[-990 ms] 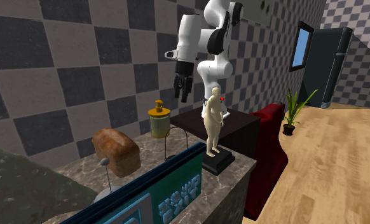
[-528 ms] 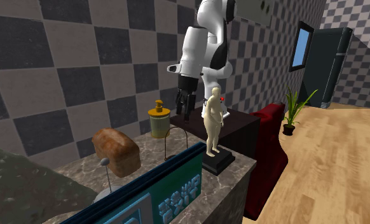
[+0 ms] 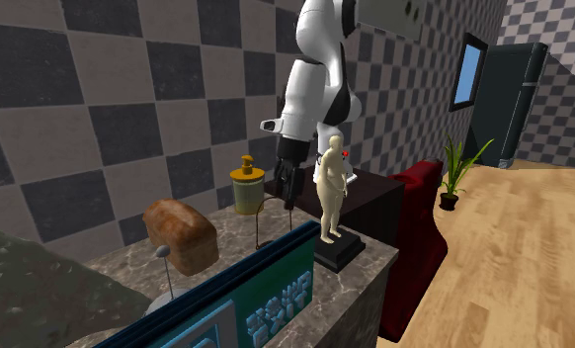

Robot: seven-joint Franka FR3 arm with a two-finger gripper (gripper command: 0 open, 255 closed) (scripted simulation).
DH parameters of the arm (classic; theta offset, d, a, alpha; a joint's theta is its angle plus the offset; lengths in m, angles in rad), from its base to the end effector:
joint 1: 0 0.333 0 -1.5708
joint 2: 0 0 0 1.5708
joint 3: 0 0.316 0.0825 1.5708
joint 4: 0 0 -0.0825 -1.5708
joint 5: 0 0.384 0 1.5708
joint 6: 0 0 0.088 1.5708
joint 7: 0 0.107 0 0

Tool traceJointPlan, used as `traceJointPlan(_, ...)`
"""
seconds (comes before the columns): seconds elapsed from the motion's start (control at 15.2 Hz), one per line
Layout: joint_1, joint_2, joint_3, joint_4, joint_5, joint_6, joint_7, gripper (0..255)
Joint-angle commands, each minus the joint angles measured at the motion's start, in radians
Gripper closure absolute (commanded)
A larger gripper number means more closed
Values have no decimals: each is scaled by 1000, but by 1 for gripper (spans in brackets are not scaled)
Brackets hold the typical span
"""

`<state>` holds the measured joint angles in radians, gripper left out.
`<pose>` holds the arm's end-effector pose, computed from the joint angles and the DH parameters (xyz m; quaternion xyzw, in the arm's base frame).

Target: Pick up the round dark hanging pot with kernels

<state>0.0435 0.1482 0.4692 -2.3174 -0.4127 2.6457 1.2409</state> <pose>0.4634 0.2726 0.3038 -0.9722 0.1946 -0.1279 0.0251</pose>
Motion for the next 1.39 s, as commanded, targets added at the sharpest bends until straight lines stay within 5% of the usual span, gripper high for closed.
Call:
traceJointPlan(0.0, 8, 23, -10, -3, -35, 20, 31, 0)
traceJointPlan(0.2, 15, 42, -20, -4, -63, 36, 53, 0)
traceJointPlan(0.26, 16, 42, -20, -3, -63, 35, 53, 255)
traceJointPlan(0.86, 15, 42, -20, -4, -63, 36, 53, 255)
traceJointPlan(1.32, -9, -41, 18, 4, 55, -35, -41, 255)
